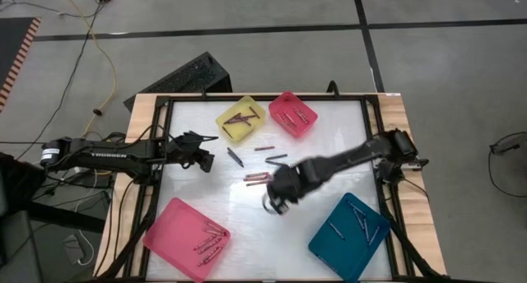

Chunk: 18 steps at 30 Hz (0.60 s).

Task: Sort crayons
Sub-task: Put the blue crayon into the blue bin

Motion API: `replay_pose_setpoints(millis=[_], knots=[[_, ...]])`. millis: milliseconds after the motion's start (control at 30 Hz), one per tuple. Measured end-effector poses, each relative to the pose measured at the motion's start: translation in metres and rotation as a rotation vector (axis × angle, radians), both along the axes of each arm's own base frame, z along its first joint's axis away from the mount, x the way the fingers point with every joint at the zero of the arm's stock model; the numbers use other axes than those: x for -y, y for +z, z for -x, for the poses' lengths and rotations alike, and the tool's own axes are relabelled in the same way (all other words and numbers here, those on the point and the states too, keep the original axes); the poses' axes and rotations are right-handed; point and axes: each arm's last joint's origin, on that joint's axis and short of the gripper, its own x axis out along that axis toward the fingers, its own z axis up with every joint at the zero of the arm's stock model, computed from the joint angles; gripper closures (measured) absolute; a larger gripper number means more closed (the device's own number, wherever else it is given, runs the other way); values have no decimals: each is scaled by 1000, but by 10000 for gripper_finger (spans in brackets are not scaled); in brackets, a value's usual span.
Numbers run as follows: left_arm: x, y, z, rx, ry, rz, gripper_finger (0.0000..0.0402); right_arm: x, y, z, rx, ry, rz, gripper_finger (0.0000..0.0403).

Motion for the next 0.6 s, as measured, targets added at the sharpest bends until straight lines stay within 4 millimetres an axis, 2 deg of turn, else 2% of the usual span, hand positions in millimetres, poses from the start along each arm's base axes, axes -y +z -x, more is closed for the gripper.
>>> replay_pose_setpoints(millis=[133,267,600], knots=[[0,0,0,0,-1,3,269,-41,-1,21,-54,-110,-38,400],[0,0,0,1,-1,3,269,-73,-2,44,-96,-238,-58,400],[0,0,0,-3,-8,-7,269,-127,-3,97,-205,-492,-92,400]])
